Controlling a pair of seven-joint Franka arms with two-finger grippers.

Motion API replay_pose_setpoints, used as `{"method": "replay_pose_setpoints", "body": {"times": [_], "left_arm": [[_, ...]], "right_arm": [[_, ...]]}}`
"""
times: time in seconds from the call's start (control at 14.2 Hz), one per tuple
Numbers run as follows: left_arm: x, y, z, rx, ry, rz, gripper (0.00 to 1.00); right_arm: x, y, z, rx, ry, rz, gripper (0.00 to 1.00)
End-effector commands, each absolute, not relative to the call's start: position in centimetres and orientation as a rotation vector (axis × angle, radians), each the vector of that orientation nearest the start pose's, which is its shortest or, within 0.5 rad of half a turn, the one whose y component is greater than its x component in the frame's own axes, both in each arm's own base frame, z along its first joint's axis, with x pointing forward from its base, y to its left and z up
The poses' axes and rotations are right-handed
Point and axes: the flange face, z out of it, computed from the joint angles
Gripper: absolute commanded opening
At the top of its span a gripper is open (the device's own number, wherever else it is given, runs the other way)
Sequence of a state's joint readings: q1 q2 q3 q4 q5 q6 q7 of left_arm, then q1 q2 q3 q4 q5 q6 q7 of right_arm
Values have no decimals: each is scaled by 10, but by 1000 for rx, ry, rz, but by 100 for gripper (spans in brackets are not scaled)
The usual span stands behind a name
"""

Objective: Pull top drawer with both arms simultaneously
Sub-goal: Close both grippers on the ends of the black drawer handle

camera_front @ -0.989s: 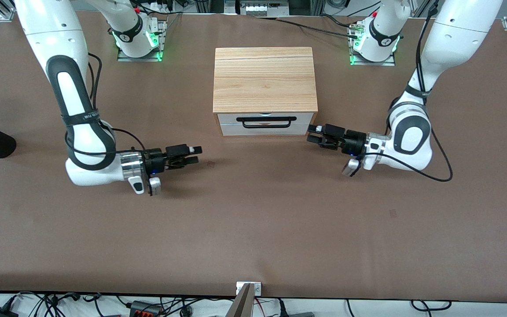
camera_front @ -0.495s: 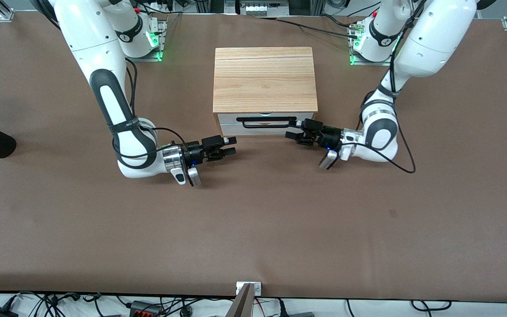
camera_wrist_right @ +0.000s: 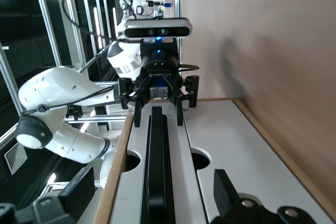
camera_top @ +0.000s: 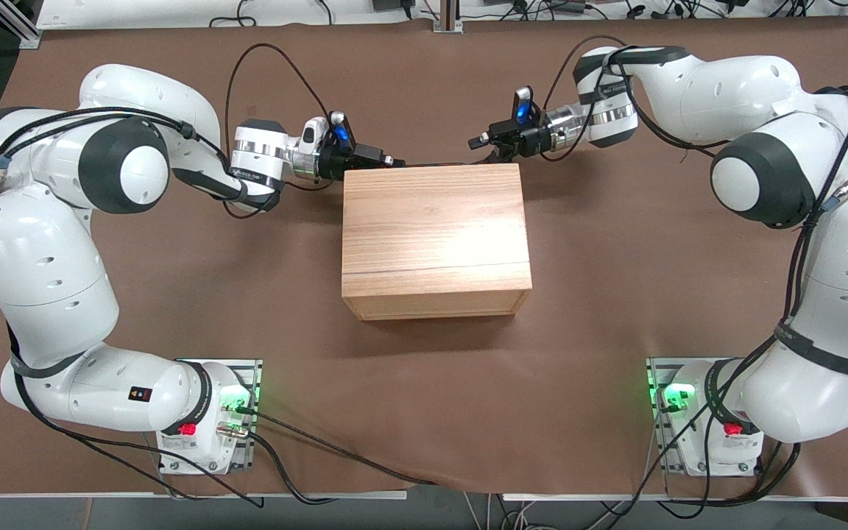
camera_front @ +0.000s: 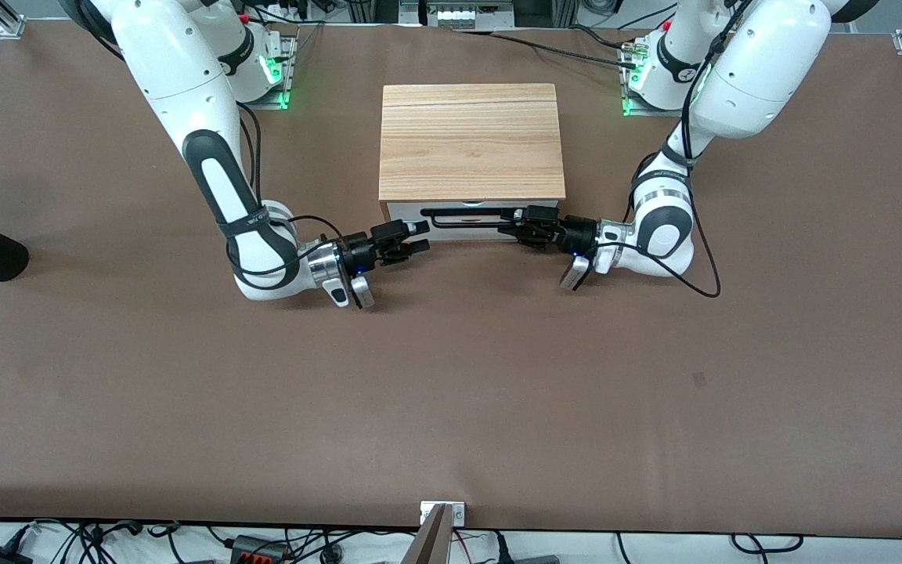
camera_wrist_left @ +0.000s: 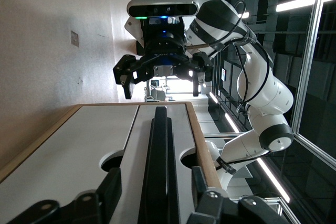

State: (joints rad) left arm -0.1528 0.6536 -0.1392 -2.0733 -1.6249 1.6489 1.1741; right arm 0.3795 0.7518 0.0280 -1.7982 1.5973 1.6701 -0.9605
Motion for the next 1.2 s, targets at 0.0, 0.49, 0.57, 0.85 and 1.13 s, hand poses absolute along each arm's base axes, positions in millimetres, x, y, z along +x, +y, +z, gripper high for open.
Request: {"method": "replay_pose_setpoints", "body": {"times": [0.0,0.49,0.57,0.85,1.13], "left_arm": [[481,-247,143,1505,-134,-115,47],[480,-235,140,1491,-105,-124,26],[479,-236,140,1490,-107,-125,21],[480,-235,140,1491,-105,-124,8],[480,-235,141,1490,-107,-123,6]], "right_arm": [[514,342,160,-1572,-255,230,91],[501,352,155,-1560,-305,216,60],[499,352,155,-1555,-305,221,53],[495,351,152,-1554,-308,221,27],[500,348,153,-1550,-324,192,4]]}}
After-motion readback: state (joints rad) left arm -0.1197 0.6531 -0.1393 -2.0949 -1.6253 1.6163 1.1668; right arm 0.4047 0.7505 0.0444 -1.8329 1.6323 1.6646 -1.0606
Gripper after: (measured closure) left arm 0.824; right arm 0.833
